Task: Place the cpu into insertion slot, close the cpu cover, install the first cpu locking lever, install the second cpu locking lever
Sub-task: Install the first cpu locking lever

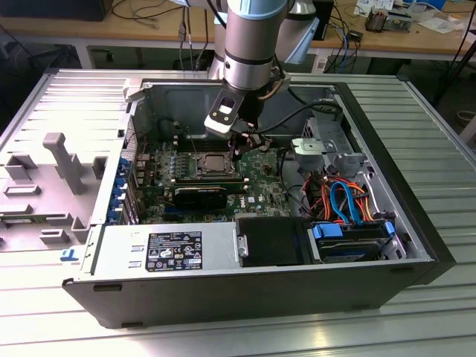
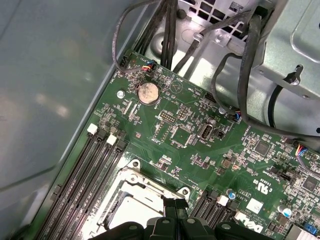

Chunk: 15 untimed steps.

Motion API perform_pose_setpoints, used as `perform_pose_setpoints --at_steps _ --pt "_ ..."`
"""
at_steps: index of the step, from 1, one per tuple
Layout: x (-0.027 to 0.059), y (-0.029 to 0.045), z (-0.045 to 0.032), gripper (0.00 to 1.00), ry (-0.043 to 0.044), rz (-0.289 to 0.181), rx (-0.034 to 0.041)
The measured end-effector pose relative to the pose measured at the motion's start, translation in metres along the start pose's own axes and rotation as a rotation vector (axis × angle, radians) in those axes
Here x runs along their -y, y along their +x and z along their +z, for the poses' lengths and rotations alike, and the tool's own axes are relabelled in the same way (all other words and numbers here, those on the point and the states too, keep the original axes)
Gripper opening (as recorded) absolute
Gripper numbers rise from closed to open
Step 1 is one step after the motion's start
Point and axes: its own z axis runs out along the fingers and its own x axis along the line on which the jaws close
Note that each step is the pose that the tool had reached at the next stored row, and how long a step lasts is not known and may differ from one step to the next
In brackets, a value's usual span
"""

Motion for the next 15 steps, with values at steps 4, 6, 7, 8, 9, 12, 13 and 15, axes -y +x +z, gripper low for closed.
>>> perform_pose_setpoints --at_steps 4,6,7,8,9,12,13,15 --pt "0.0000 0.0000 0.0000 0.11 0.0000 -0.003 0.0001" --pt "0.0000 0.0000 0.0000 0.11 0.0000 -0.004 0.0002" --pt "0.0000 0.0000 0.0000 0.11 0.0000 -0.004 0.0002" --pt "0.0000 0.0000 0.0000 0.11 0.0000 -0.005 0.0002" --pt "0.0000 0.0000 0.0000 0.11 0.0000 -0.006 0.0002" --pt "0.0000 0.0000 0.0000 0.11 0.0001 -0.008 0.0003" --pt "0.0000 0.0000 0.0000 0.11 0.0000 -0.008 0.0003" --pt "0.0000 0.0000 0.0000 0.11 0.0001 -0.010 0.0004"
